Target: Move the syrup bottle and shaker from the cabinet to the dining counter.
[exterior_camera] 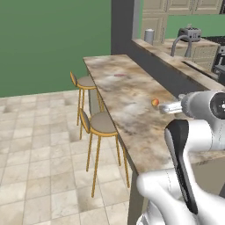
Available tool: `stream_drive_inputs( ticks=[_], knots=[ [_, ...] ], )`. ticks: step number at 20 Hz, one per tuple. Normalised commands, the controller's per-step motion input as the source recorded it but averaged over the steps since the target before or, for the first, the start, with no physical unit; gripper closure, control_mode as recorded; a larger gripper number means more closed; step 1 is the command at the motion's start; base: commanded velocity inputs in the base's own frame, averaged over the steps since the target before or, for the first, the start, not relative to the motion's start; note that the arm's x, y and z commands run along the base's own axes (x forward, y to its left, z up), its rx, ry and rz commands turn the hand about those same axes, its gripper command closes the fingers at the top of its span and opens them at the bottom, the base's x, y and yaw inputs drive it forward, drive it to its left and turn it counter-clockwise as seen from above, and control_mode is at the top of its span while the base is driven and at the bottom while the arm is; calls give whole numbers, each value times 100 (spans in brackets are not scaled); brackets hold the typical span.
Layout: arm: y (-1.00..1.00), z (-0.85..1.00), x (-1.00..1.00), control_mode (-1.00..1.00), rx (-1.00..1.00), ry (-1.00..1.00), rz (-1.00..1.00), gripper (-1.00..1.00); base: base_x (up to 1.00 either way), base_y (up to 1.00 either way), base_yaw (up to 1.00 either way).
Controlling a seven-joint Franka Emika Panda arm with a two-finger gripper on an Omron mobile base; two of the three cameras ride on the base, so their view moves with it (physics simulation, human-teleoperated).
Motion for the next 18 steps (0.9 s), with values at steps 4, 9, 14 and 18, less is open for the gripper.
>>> stream_drive_inputs(
  ticks=[4, 9, 14, 18],
  knots=[
    [0, -54, 74, -100, 0, 30, 23, 100, 0, 0, 0],
    [0, -36, 66, -100, 0, 11, 11, 100, 0, 0, 0],
    [0, -36, 57, -100, 0, 7, 0, 100, 0, 0, 0],
    [0, -57, 56, -100, 0, 1, -2, 100, 0, 0, 0]
  ],
)
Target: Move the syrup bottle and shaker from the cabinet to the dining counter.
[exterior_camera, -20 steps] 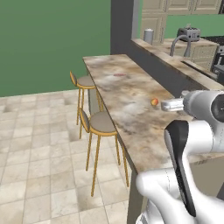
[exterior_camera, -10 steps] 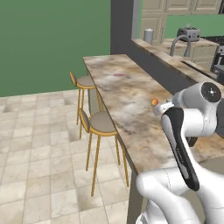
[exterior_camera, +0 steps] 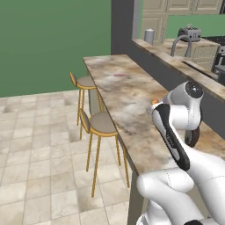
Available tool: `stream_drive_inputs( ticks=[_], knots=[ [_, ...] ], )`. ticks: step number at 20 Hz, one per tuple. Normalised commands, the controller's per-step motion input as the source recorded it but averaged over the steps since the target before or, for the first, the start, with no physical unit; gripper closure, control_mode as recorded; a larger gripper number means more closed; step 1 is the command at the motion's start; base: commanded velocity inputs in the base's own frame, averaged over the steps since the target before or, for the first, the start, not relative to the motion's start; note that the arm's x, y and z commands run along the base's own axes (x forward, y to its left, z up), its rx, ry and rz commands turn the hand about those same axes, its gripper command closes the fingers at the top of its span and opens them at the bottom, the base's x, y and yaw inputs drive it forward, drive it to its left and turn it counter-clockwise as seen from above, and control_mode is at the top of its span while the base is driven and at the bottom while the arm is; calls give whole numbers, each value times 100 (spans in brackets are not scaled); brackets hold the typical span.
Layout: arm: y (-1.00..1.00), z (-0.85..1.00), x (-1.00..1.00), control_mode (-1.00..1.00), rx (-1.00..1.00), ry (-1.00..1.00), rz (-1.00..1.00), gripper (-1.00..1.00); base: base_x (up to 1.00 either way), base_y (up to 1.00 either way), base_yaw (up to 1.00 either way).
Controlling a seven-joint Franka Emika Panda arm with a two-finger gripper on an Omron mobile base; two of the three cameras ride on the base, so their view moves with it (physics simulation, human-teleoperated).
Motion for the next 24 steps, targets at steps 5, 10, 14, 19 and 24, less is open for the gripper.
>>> stream_drive_inputs(
  ticks=[5, 10, 14, 19, 24],
  knots=[
    [0, -53, 27, -100, 4, 0, -9, 100, 0, 0, 0],
    [0, -49, 16, -100, 14, 1, -10, 100, 0, 0, 0],
    [-6, -53, 11, -100, 16, 4, -1, 100, 0, 0, 0],
    [-18, -39, 15, -100, 9, 10, 1, 100, 0, 0, 0],
    [-8, -33, 15, -100, 0, 4, 3, 100, 0, 0, 0]
  ],
)
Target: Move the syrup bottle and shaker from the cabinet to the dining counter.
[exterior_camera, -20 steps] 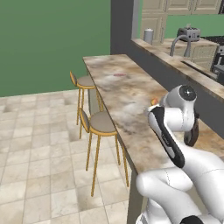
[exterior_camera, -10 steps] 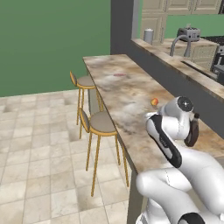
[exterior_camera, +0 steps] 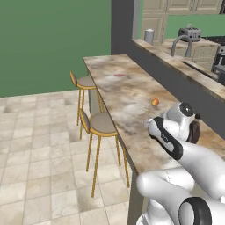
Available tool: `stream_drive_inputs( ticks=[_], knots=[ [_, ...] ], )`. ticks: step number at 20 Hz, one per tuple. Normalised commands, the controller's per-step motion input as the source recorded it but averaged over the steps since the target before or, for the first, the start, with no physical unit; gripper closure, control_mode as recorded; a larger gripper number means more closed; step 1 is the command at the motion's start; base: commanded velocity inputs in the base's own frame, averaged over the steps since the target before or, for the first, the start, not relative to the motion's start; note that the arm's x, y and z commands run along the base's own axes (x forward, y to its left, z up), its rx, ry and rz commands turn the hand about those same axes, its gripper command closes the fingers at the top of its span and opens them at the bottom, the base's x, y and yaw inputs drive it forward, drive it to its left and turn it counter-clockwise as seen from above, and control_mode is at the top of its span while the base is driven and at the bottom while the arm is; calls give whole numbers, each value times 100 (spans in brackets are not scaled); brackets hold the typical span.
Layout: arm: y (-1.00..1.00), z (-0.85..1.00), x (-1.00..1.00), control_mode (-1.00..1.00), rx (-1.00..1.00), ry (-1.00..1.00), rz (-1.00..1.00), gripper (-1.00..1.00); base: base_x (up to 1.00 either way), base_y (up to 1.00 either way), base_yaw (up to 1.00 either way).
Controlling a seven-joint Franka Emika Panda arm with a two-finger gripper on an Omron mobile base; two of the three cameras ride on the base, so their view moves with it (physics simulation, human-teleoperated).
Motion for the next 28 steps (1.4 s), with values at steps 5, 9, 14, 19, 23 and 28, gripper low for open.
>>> stream_drive_inputs(
  ticks=[5, 9, 14, 19, 23, 28],
  knots=[
    [0, -31, 12, -100, -4, 3, 0, 100, 0, 0, 0],
    [0, -48, 1, -100, -10, 0, 3, 100, 0, 0, 0],
    [-2, -26, 0, -100, -3, -1, 4, 100, 0, 0, 0],
    [-5, -11, 0, -100, 0, -8, 4, 100, 0, 0, 0],
    [-1, -6, 0, -100, 0, -12, 10, 100, 0, 0, 0],
    [0, -13, 0, -100, 0, -22, 9, 100, 0, 0, 0]
  ],
)
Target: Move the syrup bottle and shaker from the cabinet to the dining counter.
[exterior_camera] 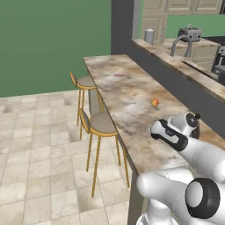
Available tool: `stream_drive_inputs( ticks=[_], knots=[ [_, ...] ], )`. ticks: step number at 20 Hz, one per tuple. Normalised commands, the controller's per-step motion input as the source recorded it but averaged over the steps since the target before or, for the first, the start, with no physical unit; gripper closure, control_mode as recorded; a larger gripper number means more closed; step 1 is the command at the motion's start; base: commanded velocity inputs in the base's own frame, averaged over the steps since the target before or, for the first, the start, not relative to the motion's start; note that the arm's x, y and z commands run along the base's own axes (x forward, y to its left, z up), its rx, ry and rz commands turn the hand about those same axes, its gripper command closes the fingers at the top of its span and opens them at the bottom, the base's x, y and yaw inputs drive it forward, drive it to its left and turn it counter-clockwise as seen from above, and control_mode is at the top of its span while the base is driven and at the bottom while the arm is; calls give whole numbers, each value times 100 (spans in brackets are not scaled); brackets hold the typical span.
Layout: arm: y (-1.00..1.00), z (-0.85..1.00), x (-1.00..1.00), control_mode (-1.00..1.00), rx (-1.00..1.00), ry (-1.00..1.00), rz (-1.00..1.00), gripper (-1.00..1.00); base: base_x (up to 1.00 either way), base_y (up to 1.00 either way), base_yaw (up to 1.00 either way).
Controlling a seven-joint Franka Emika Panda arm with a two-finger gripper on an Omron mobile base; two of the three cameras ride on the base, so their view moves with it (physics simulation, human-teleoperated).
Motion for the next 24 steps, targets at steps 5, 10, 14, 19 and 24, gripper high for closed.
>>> stream_drive_inputs(
  ticks=[5, 10, 14, 19, 24],
  knots=[
    [0, -16, 0, -100, 0, -11, 6, 100, 0, 0, 0],
    [0, -26, 0, -100, 0, -7, 4, 100, 0, 0, 0],
    [0, -20, 0, -100, 0, -6, 2, 100, 0, 0, 0],
    [0, -21, 0, -100, 0, -2, 1, 100, 0, 0, 0],
    [1, -24, 4, -100, 0, -1, 0, 100, 0, 0, 0]
  ],
)
